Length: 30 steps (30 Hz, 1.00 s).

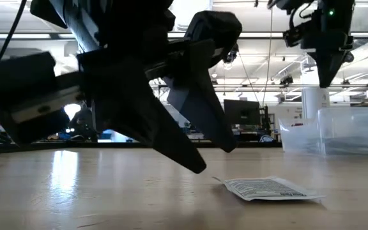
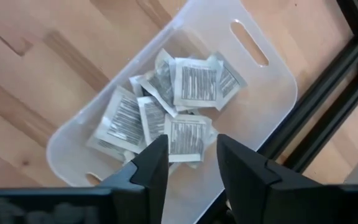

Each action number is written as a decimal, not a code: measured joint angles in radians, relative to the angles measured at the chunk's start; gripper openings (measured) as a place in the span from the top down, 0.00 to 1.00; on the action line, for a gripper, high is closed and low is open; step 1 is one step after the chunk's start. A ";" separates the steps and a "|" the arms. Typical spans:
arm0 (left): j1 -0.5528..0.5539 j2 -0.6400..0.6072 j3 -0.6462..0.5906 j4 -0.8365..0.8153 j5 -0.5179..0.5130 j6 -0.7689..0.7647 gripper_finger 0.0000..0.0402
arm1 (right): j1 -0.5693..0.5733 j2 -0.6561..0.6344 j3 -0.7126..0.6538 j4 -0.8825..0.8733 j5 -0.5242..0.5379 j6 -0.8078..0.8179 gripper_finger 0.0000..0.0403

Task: Pick & Place First Aid Supplies
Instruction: Put the towelette pack into the top bin

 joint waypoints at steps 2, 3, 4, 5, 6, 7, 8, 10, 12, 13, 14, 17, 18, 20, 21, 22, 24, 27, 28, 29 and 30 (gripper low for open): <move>0.000 0.000 0.000 -0.001 -0.001 0.043 0.69 | 0.000 0.000 0.015 0.000 0.000 0.000 0.67; 0.000 0.000 0.000 -0.001 -0.001 0.058 0.69 | 0.000 0.000 0.021 0.000 0.000 0.000 0.67; 0.000 0.000 0.000 0.000 -0.001 0.074 0.69 | 0.000 0.000 0.027 0.000 0.000 0.000 0.67; 0.000 0.000 -0.002 0.003 -0.001 0.092 0.69 | 0.000 0.000 0.032 0.000 0.000 0.000 0.68; 0.000 0.000 -0.004 0.004 -0.001 0.113 0.69 | 0.000 0.000 0.036 0.000 0.001 0.000 0.68; 0.000 0.000 -0.004 0.004 -0.001 0.133 0.69 | 0.000 0.000 0.039 0.000 0.001 0.000 0.69; 0.000 0.001 -0.005 0.006 -0.001 0.152 0.69 | 0.000 0.000 0.042 0.000 0.002 0.000 0.69; 0.000 0.010 -0.005 0.029 -0.001 0.186 0.69 | 0.000 0.000 0.046 0.001 0.002 0.000 0.70; 0.000 0.025 -0.004 0.034 -0.001 0.224 0.69 | 0.000 0.000 0.047 0.000 0.002 -0.001 0.70; 0.000 0.037 -0.002 0.033 -0.001 0.242 0.69 | 0.000 0.000 0.048 0.001 0.002 -0.002 0.70; 0.000 0.047 0.005 0.033 -0.002 0.256 0.69 | 0.000 0.000 0.047 0.001 0.002 -0.003 0.70; 0.000 0.077 0.022 0.046 -0.020 0.274 0.69 | 0.000 0.000 0.044 0.001 0.002 -0.003 0.69; 0.000 0.085 0.029 0.046 -0.024 0.280 0.70 | 0.000 0.000 0.043 0.001 0.002 -0.003 0.68; 0.003 0.096 0.038 0.046 -0.048 0.284 0.70 | 0.000 0.000 0.043 0.001 0.002 -0.004 0.68; 0.005 0.102 0.041 0.049 -0.070 0.284 0.71 | 0.000 0.000 0.043 0.001 0.002 -0.004 0.67; 0.007 0.106 0.043 0.050 -0.089 0.284 0.71 | 0.000 0.000 0.043 0.001 0.002 -0.004 0.67; 0.014 0.107 0.043 0.051 -0.110 0.284 0.72 | 0.000 0.000 0.044 0.002 0.002 -0.004 0.67; 0.023 0.111 0.042 0.039 -0.126 0.288 0.76 | 0.000 0.000 0.045 0.003 0.001 -0.004 0.68; 0.023 0.113 0.041 0.035 -0.133 0.289 0.77 | 0.000 0.000 0.045 0.004 0.001 -0.004 0.69; 0.023 0.114 0.041 0.033 -0.136 0.288 0.79 | 0.000 0.000 0.045 0.003 0.000 -0.004 0.69; 0.023 0.116 0.040 0.031 -0.137 0.287 0.81 | 0.000 0.000 0.045 0.003 -0.001 -0.004 0.70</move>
